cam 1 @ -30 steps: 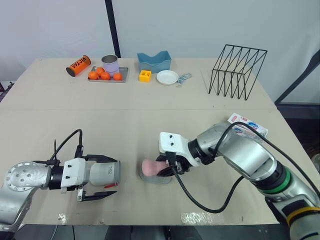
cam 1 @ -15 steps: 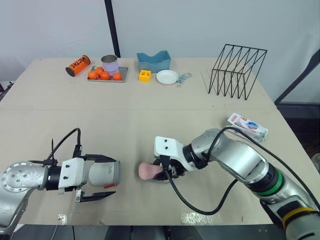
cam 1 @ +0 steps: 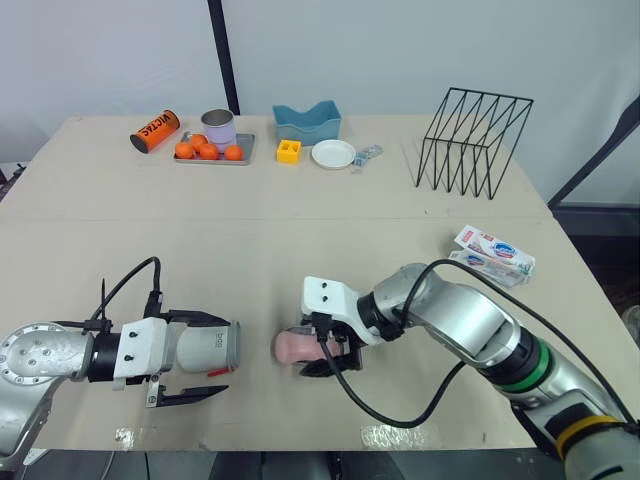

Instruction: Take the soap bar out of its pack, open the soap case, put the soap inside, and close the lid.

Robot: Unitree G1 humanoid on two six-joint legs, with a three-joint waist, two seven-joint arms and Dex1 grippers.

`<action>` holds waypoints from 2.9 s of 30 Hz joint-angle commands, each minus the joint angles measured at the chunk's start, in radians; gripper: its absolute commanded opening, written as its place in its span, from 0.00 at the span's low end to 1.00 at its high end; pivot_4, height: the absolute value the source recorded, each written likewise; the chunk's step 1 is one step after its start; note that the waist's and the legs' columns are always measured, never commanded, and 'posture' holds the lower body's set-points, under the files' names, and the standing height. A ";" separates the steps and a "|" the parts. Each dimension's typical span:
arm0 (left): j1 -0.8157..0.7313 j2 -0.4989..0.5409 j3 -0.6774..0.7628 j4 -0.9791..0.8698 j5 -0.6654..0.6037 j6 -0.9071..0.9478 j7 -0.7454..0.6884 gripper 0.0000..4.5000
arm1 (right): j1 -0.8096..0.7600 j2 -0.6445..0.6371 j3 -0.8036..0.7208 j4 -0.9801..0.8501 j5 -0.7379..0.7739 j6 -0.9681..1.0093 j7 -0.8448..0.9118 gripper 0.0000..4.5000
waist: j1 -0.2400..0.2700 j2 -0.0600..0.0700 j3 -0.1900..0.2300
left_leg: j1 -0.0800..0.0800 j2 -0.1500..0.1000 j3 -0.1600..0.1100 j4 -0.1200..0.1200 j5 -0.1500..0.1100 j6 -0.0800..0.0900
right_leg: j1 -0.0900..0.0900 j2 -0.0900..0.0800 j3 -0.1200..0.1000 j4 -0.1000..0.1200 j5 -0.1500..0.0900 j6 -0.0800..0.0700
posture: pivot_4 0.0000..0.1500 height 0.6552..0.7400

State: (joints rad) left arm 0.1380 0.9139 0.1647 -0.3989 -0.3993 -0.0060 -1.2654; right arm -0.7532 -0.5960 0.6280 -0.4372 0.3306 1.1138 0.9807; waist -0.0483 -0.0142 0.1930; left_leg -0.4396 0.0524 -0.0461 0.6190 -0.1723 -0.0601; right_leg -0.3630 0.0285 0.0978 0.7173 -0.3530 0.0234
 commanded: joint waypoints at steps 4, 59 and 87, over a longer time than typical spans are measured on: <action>-0.026 0.006 0.002 0.023 0.002 -0.029 -0.008 1.00 | -0.046 -0.035 -0.119 -0.071 0.078 0.040 0.017 0.98 | 0.000 0.000 0.000 | 0.000 0.000 0.000 0.000 0.000 0.000 | 0.000 0.000 0.000 0.000 0.000 0.000 | 1.00 1.00; -0.134 0.038 -0.063 0.369 0.099 -0.216 -0.111 1.00 | 0.344 -0.137 -0.397 -0.131 0.218 -0.469 0.131 0.98 | 0.000 -0.001 0.000 | 0.000 0.002 0.001 -0.001 0.000 0.000 | -0.001 0.002 0.000 0.000 0.001 -0.001 | 1.00 1.00; -0.200 0.000 -0.153 0.378 0.155 -0.134 -0.053 1.00 | 0.355 -0.140 -0.369 -0.134 0.179 -0.471 0.111 0.98 | 0.000 -0.001 0.000 | -0.001 0.001 0.001 -0.001 0.000 0.000 | -0.001 0.002 0.000 0.000 0.001 -0.001 | 1.00 1.00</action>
State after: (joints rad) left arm -0.0517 0.9148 0.0038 0.0004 -0.2254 -0.1536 -1.3313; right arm -0.3976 -0.7270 0.2664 -0.5382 0.5059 0.6648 1.0873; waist -0.0482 -0.0151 0.1925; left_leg -0.4401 0.0540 -0.0453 0.6184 -0.1722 -0.0603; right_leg -0.3637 0.0304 0.0981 0.7177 -0.3525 0.0224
